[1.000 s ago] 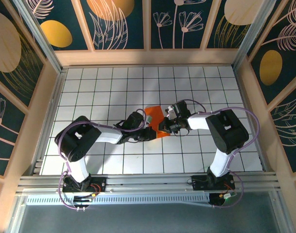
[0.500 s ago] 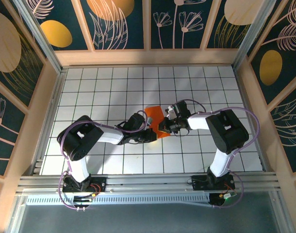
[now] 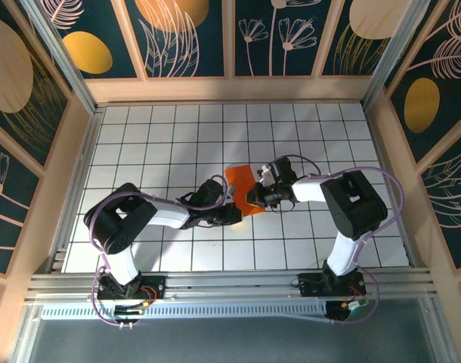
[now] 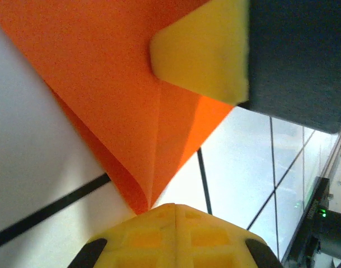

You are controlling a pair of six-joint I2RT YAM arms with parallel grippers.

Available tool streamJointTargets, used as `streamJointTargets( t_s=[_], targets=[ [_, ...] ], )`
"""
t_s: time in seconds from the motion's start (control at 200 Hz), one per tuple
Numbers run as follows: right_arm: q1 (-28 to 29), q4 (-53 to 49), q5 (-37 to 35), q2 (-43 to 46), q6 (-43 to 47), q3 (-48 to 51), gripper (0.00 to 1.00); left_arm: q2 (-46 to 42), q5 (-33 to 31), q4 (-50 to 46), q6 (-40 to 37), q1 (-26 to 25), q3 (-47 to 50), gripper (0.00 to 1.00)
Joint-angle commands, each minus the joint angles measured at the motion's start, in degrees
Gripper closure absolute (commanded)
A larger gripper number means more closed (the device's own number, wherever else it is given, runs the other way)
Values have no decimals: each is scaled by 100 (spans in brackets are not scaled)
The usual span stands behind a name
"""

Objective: Fold a paper plane with a square sheet of paper (fold left side to right side)
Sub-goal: Fold the triangle a second time at the center of the table.

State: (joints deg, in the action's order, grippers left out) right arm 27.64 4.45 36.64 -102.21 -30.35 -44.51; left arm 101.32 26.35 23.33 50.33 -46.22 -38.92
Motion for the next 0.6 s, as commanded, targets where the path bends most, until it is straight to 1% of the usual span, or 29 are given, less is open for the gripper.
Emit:
streamJointTargets(
  t_s=[0.0, 0.14, 0.245, 0.285, 0.43, 0.596],
  targets=[
    [48, -364, -254, -148, 125, 75, 100, -464, -36, 76, 104, -11, 7, 95],
    [40, -341, -245, -158, 116, 87, 100, -491, -77, 10, 62, 69, -117, 96],
    [40, -339, -245, -154, 117, 87, 100, -346, -65, -192, -91, 69, -325, 96],
    [45, -339, -241, -156, 116, 91, 100, -141, -35, -198, -113, 69, -376, 97],
    [40, -345, -245, -149, 110, 97, 100, 39, -18, -202, -183, 70, -464, 97],
    [45, -354, -254, -147, 125, 92, 100, 156, -238, -392, -270, 70, -477, 97]
  ],
)
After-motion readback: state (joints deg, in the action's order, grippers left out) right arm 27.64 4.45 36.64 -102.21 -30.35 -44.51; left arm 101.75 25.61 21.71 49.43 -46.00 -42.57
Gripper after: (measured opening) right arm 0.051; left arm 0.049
